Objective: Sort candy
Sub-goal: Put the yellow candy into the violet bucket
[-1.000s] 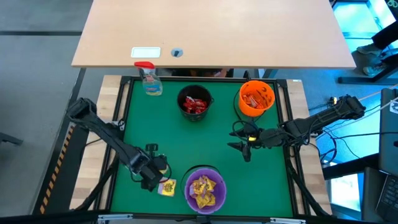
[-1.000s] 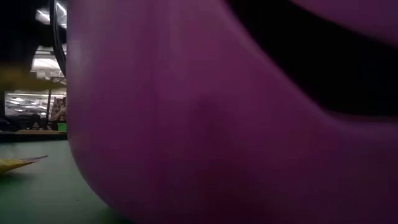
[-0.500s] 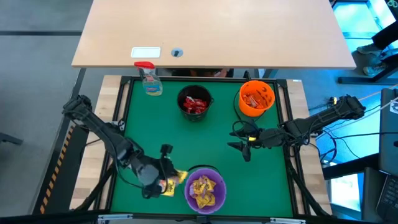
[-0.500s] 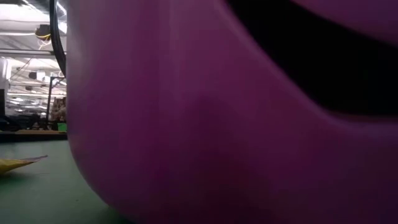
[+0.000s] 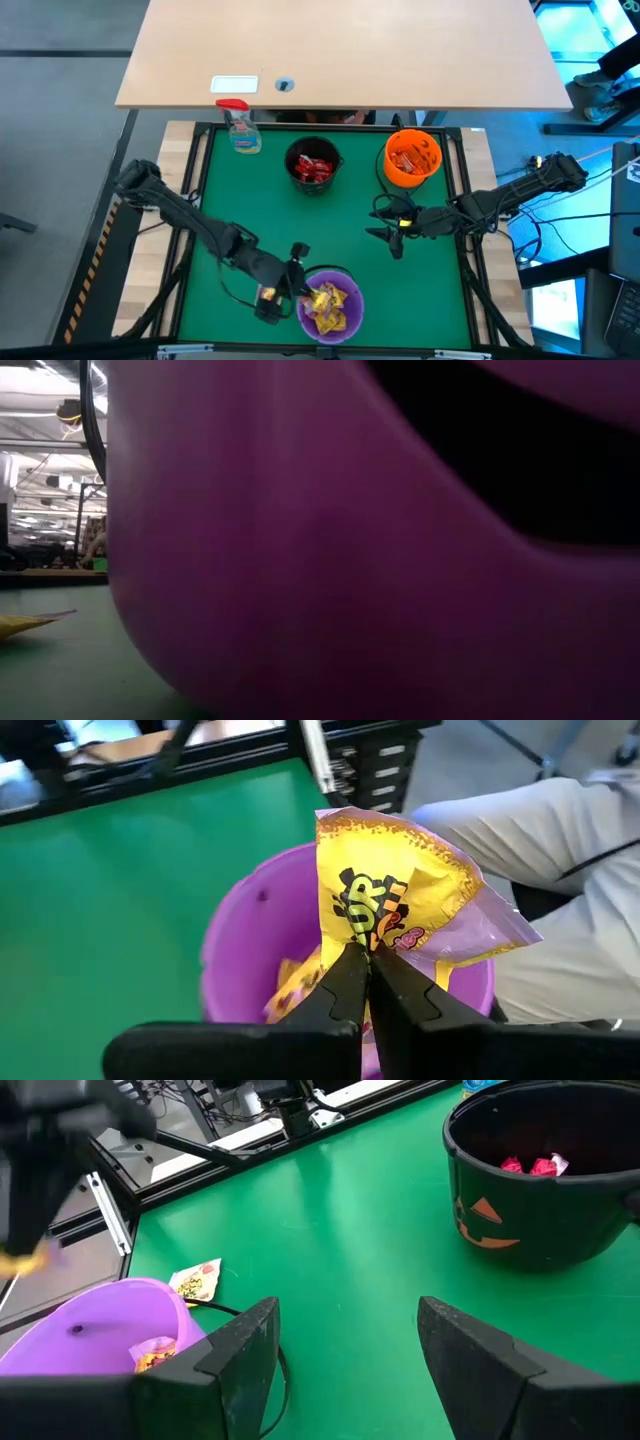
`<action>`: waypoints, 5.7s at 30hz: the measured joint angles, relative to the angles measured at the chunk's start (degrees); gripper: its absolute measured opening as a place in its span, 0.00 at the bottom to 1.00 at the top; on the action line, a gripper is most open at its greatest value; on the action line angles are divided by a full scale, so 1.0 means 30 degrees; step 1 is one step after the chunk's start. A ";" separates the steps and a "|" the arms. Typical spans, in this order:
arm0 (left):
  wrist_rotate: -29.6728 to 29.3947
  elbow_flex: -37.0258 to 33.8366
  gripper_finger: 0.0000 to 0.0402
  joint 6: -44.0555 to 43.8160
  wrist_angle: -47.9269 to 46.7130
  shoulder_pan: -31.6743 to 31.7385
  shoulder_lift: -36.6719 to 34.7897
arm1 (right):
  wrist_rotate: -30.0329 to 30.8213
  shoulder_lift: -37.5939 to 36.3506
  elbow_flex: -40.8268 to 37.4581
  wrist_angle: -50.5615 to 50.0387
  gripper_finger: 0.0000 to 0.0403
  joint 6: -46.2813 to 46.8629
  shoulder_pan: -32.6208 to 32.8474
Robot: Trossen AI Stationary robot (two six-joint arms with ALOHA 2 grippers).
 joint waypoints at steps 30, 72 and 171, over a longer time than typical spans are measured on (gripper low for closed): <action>0.2530 -0.0017 0.20 0.0639 0.4917 0.1273 0.3034 | 0.0342 0.0000 -0.0004 0.0022 0.59 -0.0649 0.0003; -0.0012 -0.2954 0.40 -0.8459 -0.6053 -0.3857 0.3667 | 0.0299 0.0000 -0.0004 -0.0004 0.59 0.0084 0.0003; -0.6313 -0.1709 0.01 -0.9518 -1.0432 -0.3211 -0.0982 | -0.0080 0.0080 -0.0002 -0.0423 0.59 0.0568 0.0003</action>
